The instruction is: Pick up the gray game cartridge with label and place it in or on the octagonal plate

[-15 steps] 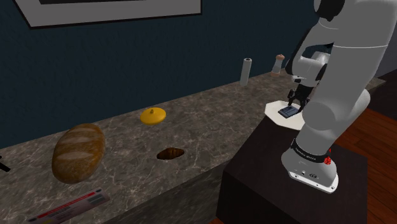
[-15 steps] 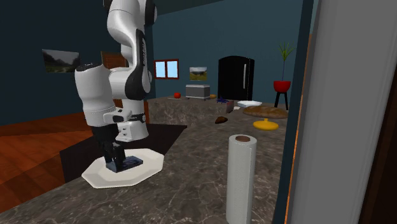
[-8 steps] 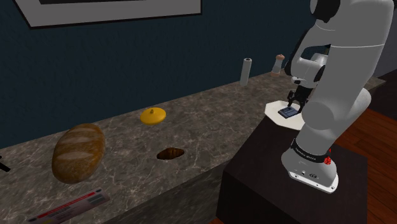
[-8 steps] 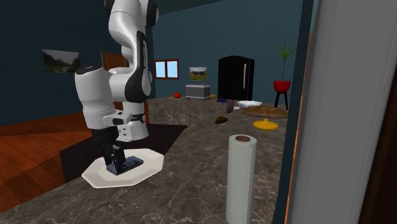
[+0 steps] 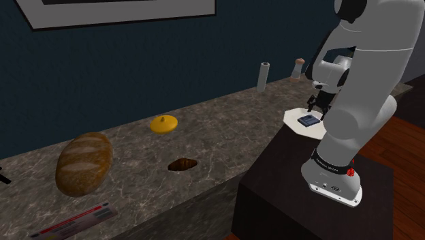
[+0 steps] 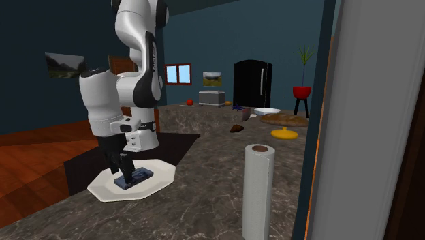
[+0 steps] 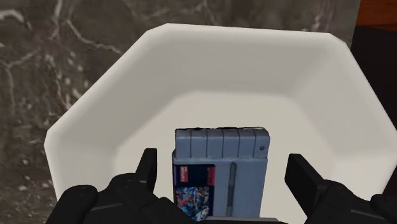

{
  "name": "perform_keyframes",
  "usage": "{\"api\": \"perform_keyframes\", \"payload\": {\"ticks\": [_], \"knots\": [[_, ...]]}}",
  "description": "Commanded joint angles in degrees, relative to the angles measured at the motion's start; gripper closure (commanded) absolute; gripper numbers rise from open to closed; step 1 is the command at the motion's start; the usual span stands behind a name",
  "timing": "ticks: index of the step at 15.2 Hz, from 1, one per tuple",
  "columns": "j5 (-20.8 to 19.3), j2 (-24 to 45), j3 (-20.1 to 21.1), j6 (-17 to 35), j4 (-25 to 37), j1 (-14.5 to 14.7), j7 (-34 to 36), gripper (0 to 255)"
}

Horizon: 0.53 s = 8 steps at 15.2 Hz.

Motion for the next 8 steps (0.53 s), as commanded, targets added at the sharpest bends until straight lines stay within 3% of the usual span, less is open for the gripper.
{"api": "perform_keyframes", "payload": {"ticks": [1,3,8], "knots": [[-7.5,-4.4,-4.5,-2.0,-0.3,2.9,5.2,0],[-16.6,-10.1,-8.6,-4.9,-0.1,5.2,11.7,0],[-16.7,-10.1,-7.9,-4.9,-0.1,4.6,11.7,0]]}}
